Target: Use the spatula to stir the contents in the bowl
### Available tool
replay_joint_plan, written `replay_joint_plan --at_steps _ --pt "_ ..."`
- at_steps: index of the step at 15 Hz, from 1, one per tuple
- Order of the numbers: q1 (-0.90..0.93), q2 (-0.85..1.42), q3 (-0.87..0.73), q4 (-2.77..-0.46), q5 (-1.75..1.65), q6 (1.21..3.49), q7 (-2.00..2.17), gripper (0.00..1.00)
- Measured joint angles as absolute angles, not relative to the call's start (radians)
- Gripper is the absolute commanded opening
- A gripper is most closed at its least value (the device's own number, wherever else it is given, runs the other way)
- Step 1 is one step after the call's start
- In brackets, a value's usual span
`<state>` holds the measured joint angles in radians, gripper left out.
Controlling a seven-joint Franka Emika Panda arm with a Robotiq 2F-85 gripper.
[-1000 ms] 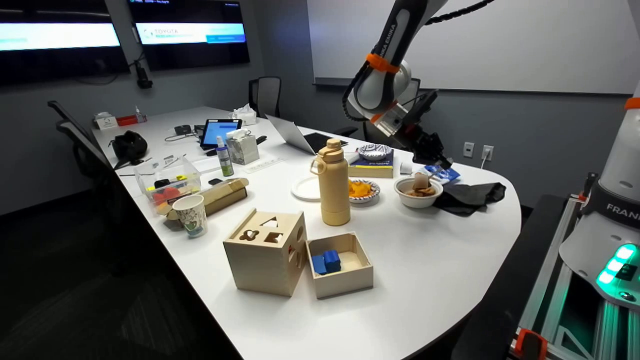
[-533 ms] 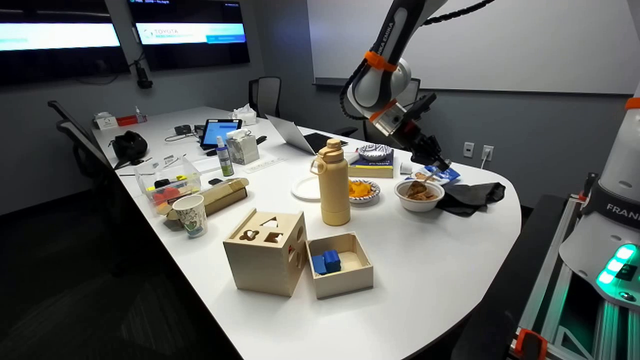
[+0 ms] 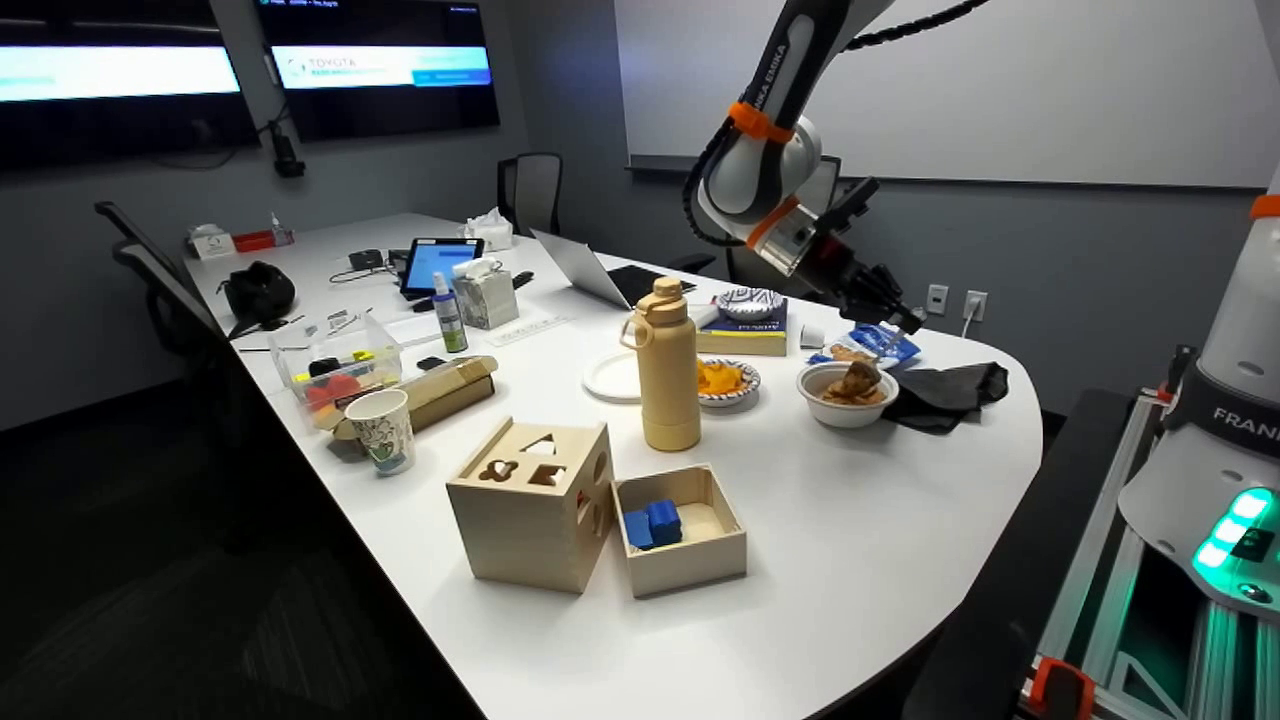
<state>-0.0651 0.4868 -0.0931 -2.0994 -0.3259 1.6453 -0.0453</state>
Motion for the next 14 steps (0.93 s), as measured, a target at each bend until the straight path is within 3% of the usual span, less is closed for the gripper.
replay_joint_plan --at_steps 5,14 --pt "-0.064 0.488 -0.095 -2.099 -0.329 1.578 0.024 0.01" --pt "-0.058 0.514 -0.084 -2.099 -0.328 1.689 0.110 0.01"
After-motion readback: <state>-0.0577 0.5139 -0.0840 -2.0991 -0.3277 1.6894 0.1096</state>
